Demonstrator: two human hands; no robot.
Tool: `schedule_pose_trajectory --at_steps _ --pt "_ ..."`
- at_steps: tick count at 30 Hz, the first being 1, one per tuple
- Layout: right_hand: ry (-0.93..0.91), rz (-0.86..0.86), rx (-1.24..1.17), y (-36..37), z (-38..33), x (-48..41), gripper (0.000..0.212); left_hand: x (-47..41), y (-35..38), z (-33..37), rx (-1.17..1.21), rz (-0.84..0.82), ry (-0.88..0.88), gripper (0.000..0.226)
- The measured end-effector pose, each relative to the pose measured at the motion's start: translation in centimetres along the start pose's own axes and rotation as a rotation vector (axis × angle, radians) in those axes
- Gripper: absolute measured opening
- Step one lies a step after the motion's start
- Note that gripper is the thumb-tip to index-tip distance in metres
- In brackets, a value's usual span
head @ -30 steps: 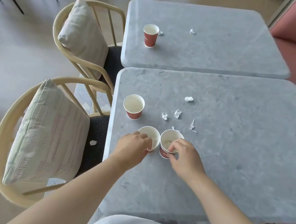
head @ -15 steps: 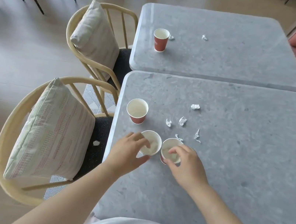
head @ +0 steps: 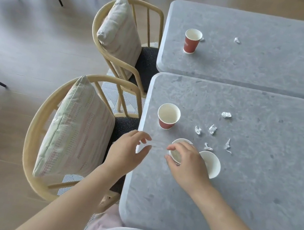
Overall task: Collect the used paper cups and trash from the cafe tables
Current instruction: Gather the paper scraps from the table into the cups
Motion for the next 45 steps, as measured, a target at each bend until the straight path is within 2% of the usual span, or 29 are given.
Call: schedule_pose_trajectory --at_steps 5,11,20,27,33,40,45 --pt "-0.031 -0.028 -0.007 4.4 -4.0 -2.6 0.01 -1.3 -3.7 -4.8 -0.053 -0.014 0.009 0.016" --pt "0.002 -0.084 -0.018 10.3 -7.6 -5.7 0.01 -4.2 -6.9 -10.8 -0.155 -0.105 0.045 0.017" --pt "0.124 -0.115 -0.003 18.6 -7.0 -11.0 0.014 -11.8 -9.5 -18.0 -0.318 -0.185 0.143 0.017" --pt "0.23 -0.07 0.032 24.1 -2.6 -13.9 0.013 -15.5 -3.1 -18.9 -0.388 -0.266 0.239 0.024" --pt "0.357 -0.013 0.084 30.3 1.9 -12.2 0.025 -18.0 4.4 -22.5 -0.541 -0.374 0.243 0.027" --pt "0.52 -0.013 0.084 36.5 6.7 -9.9 0.029 -21.4 8.6 -26.1 -0.699 -0.324 0.415 0.028" --pt "0.542 -0.079 0.059 40.0 10.3 -10.3 0.032 -22.3 10.4 -27.1 -0.713 -0.251 0.443 0.024"
Point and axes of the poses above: each hand's wrist, its own x-axis away from the middle knuckle, its own y-axis out of the palm, z = x × y, the point moved 6 cm from there along -x, towards the middle knuckle, and after that the axes turned 15 degrees about -y, right-handed, at the moved point
